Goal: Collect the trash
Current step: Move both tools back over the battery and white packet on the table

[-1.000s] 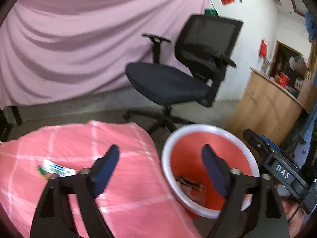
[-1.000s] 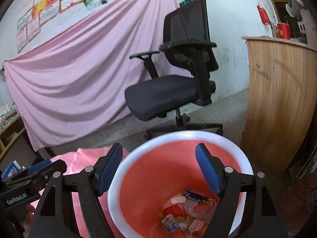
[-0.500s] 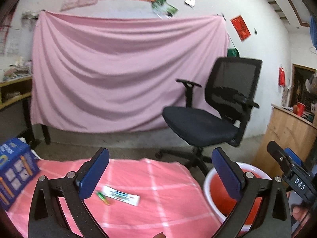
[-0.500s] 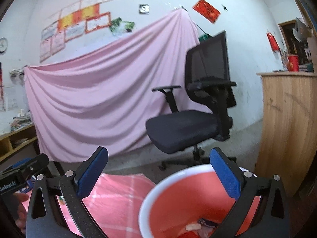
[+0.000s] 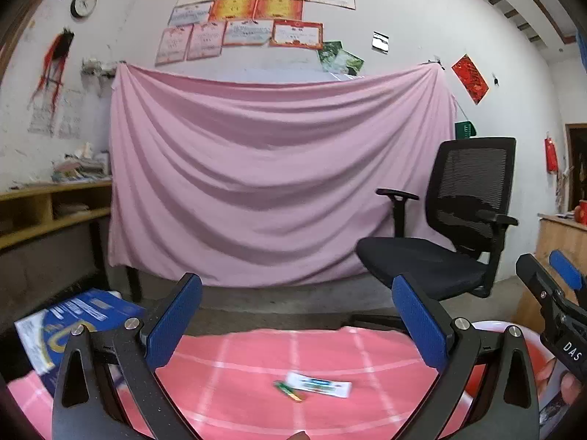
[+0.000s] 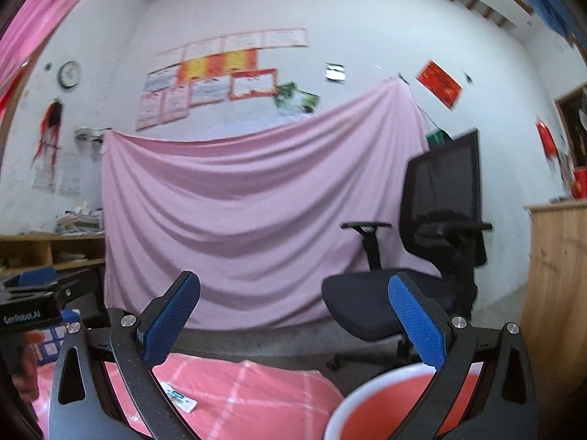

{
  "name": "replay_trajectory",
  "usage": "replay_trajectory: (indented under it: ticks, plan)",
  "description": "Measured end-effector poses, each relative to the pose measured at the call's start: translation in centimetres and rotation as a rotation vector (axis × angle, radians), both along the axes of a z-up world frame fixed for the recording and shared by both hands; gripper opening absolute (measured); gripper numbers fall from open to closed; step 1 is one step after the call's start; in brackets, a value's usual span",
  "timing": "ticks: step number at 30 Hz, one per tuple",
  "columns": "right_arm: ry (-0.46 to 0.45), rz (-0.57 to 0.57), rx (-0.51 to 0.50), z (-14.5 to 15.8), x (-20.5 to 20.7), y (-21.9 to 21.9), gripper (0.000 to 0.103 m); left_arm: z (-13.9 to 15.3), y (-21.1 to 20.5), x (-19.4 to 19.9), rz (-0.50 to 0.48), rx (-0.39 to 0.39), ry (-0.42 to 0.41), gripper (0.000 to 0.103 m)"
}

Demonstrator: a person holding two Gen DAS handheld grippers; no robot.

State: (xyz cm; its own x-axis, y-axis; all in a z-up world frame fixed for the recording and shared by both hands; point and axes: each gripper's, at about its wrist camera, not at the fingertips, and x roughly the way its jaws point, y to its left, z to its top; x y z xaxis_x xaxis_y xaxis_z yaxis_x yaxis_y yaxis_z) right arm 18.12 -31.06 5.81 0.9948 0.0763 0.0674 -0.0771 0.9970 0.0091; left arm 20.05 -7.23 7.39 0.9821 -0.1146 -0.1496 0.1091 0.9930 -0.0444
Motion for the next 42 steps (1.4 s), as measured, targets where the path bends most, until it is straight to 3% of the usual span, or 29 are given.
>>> replay_trajectory:
  ticks: [7,13,22,29,32,34,37,42]
  plan:
    - [0.037,0.065,-0.089,-1.3,1.7,3.6,0.103,-1.6,2.3,-0.2,0.034,0.047,-0.021,0.101]
    - [0.129,0.114,-0.115,-2.7,3.9,5.0,0.103,-3.7,4.0,1.1,0.043,0.047,0.038,0.101]
    - [0.349,0.197,-0.103,-4.6,7.6,5.4,0.1,-6.8,4.9,5.1,0.052,0.048,0.264,0.101]
    - [0.554,0.269,-0.137,-6.6,10.7,6.4,0.075,-8.9,5.2,7.8,0.062,0.012,0.435,0.099]
    - [0.64,0.31,-0.178,-7.5,11.9,7.4,0.072,-9.5,5.1,8.6,0.043,0.008,0.501,0.088]
    - [0.69,0.34,-0.214,-8.2,12.4,8.1,0.063,-9.8,5.1,9.0,0.035,0.007,0.541,0.072]
    - [0.746,0.383,-0.268,-9.0,13.0,9.2,0.059,-10.4,5.2,9.8,0.017,-0.007,0.604,0.06]
    - [0.808,0.43,-0.377,-10.3,13.3,11.3,0.053,-10.9,5.5,10.7,0.01,-0.02,0.67,0.055]
